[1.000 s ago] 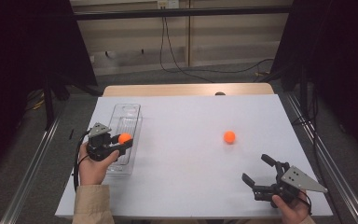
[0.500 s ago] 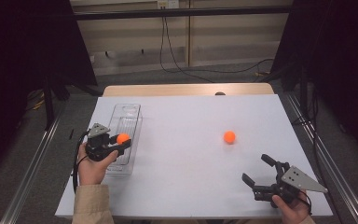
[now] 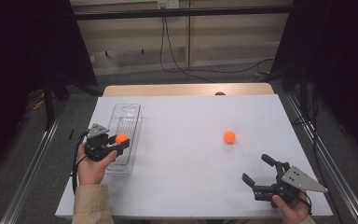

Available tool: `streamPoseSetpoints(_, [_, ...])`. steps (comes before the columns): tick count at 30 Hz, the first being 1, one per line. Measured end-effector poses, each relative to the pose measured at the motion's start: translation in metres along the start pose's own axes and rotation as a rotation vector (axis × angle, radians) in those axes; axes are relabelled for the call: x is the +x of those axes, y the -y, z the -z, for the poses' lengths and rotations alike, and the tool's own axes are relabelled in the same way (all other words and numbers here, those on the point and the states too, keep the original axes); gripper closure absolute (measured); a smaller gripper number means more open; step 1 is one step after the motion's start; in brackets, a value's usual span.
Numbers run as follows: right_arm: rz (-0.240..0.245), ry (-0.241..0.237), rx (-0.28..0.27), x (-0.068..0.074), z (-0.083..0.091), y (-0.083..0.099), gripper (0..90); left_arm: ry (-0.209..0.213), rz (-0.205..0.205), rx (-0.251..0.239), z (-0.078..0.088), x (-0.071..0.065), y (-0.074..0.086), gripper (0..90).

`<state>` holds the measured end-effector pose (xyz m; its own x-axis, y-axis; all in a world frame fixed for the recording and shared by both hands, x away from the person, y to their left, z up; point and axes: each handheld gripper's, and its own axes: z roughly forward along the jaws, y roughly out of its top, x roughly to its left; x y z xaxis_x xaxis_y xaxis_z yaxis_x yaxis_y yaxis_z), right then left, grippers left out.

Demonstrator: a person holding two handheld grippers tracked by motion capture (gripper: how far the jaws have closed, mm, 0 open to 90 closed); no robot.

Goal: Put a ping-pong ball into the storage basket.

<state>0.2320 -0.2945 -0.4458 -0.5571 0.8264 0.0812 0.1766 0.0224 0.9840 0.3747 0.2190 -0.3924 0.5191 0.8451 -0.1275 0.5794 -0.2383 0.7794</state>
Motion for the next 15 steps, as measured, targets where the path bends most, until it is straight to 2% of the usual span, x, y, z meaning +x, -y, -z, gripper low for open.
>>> streamPoseSetpoints(15, [0.000, -0.001, 0.000, 0.0000, -0.0001, 0.0000, 2.5, -0.025, -0.004, 0.006, -0.0014, 0.0021, 0.0021, 50.8])
